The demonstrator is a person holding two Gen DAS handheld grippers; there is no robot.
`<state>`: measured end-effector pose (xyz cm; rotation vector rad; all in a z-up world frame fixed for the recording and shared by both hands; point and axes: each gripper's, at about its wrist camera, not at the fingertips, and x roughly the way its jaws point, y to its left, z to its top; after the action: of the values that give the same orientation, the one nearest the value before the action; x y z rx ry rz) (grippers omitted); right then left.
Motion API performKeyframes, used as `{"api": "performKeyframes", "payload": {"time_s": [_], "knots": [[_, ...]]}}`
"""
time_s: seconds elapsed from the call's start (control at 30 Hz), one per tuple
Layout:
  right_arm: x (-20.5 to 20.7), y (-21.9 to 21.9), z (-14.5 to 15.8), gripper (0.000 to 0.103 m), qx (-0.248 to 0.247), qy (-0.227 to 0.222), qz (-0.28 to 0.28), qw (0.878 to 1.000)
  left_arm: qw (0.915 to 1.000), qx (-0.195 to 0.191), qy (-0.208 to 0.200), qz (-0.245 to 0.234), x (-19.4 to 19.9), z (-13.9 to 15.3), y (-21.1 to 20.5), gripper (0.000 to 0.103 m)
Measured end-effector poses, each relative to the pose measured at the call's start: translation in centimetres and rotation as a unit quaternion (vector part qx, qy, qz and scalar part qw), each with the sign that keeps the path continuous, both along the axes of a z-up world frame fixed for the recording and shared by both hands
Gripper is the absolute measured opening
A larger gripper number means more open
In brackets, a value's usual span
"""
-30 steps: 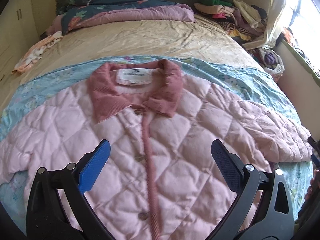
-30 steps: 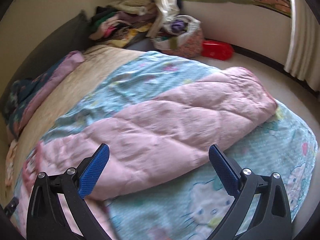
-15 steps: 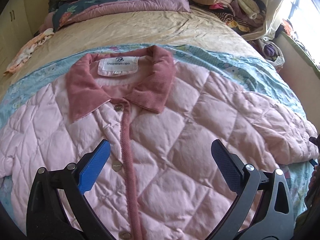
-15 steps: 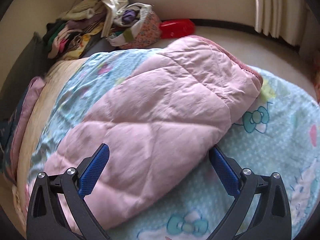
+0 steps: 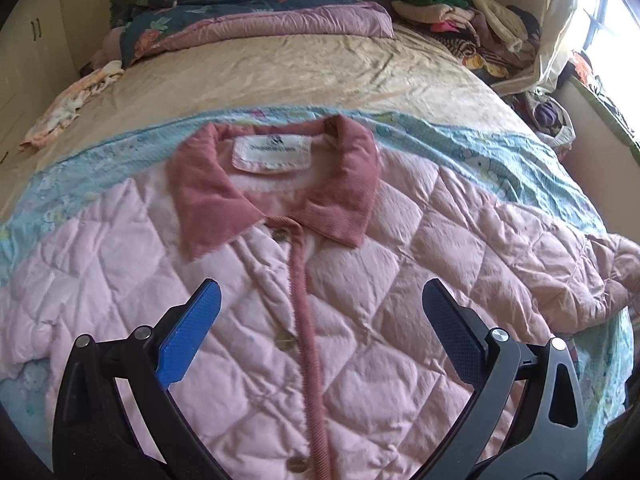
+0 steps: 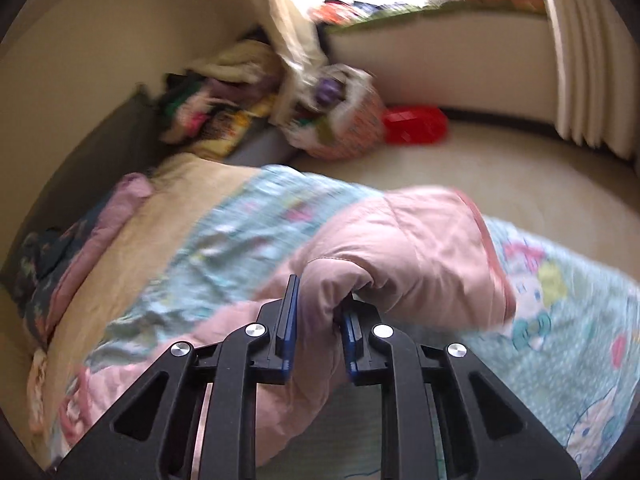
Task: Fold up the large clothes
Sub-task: 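Lift the sleeve with the right tool, fold it across the body, release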
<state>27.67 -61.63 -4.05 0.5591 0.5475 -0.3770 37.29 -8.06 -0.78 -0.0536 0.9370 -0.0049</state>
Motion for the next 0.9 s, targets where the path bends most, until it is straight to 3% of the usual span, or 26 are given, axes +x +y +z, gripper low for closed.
{"api": "performKeyframes", "payload": {"time_s": [0.27,0.4,0.9], "knots": [[0.6,6.4,7.1,0.017,-0.06,-0.059,0.091,0.992,0.9998,-0.01,-0.018,0.003,-1.1,3.0,2.5,0.095],[0.9,9.9,9.9,0.017,-0.087,-0.083,0.13,0.984,0.9992,-0.036,-0.013,0.011,-1.7,4.1,4.6,0.095],[0.4,21.1,14.6,0.017,-0.12,-0.12,0.236,0.957,0.9981,-0.018,-0.033,0.05,-3.5,5.9,10.4,0.095]]}}
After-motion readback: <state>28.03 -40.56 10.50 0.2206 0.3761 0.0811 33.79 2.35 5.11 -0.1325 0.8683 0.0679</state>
